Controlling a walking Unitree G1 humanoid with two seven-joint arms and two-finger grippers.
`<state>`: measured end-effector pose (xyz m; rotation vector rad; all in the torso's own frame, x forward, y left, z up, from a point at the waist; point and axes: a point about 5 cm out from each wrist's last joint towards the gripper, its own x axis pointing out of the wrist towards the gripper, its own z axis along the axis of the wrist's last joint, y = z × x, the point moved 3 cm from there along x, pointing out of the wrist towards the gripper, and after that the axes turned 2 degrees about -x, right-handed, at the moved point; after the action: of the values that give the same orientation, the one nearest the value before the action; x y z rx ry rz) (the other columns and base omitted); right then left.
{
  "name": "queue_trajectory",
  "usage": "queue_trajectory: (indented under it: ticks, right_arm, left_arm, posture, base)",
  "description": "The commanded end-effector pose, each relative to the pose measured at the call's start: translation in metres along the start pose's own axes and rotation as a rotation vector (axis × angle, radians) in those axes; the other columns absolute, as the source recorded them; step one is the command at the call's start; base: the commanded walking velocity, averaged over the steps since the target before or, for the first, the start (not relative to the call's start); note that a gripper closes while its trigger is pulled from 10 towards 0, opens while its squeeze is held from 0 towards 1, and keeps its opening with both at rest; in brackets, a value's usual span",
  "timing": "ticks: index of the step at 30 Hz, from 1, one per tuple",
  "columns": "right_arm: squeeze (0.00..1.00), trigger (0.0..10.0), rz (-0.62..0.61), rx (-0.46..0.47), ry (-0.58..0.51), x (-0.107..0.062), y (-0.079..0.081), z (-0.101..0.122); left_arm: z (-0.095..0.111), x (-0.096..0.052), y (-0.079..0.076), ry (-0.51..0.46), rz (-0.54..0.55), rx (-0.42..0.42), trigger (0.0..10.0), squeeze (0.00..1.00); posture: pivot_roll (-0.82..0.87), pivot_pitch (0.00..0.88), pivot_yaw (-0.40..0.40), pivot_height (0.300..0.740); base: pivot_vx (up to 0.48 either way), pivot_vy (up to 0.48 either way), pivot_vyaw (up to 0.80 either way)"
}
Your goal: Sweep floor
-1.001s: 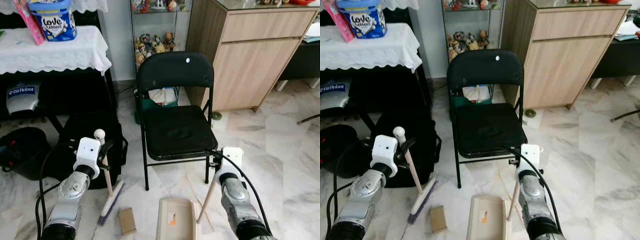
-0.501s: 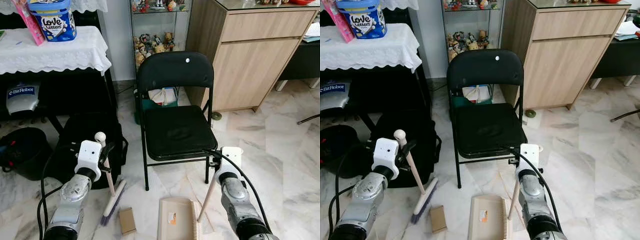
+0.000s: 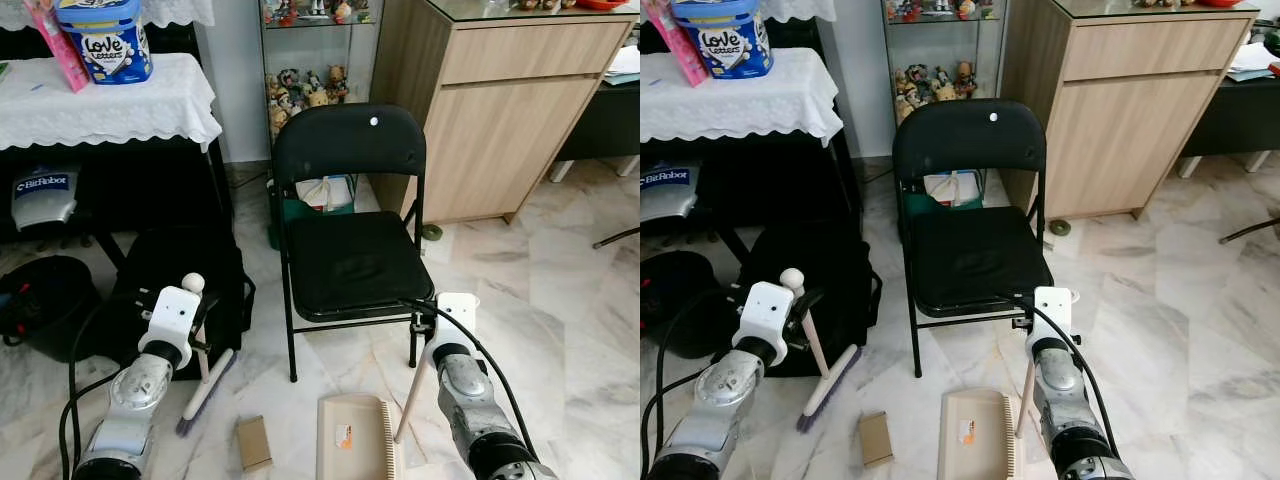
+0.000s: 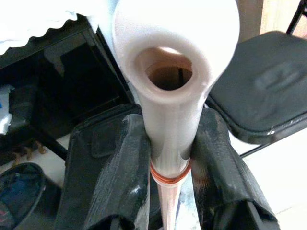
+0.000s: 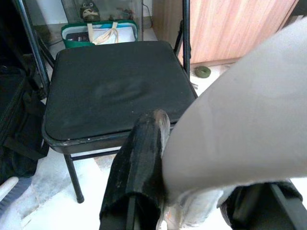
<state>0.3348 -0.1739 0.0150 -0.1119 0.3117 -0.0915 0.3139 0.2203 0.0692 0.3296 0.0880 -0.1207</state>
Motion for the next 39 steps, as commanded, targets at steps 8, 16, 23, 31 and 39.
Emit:
queue_trajectory:
  ticks: [8, 16, 23, 31, 39]
  right_arm:
    - [0.00, 10.0, -0.002, -0.011, 0.030, -0.001, 0.001, -0.008]
    - [0.00, 10.0, 0.004, -0.007, 0.024, -0.002, 0.004, -0.009]
    - [0.00, 10.0, -0.001, -0.007, 0.027, -0.002, 0.002, -0.010]
    - [0.00, 10.0, -0.001, -0.010, 0.027, -0.001, 0.000, -0.009]
    - [0.00, 10.0, -0.001, -0.011, 0.032, -0.001, -0.001, -0.010]
  left_arm:
    - [-0.033, -0.022, 0.021, 0.078, 0.171, -0.264, 10.0, 0.00]
    - [-0.049, -0.040, 0.025, 0.118, 0.203, -0.185, 10.0, 0.00]
    - [-0.048, -0.049, 0.056, 0.122, 0.260, -0.022, 10.0, 0.00]
    - [-0.036, -0.047, 0.057, 0.111, 0.068, 0.123, 10.0, 0.00]
    - [-0.033, -0.045, 0.068, 0.209, -0.142, 0.099, 10.0, 0.00]
  posture:
    - [-0.07, 0.052, -0.012, 0.740]
    - [-0.07, 0.047, -0.011, 0.740]
    - [-0.07, 0.057, -0.013, 0.740]
    - [-0.06, 0.070, -0.018, 0.740]
    - [-0.06, 0.077, -0.021, 0.740]
  base:
    - [0.000, 0.000, 0.00]
    - [0.000, 0.000, 0.00]
    - [0.000, 0.000, 0.00]
    - [0.000, 0.000, 0.00]
    - [0.000, 0.000, 0.00]
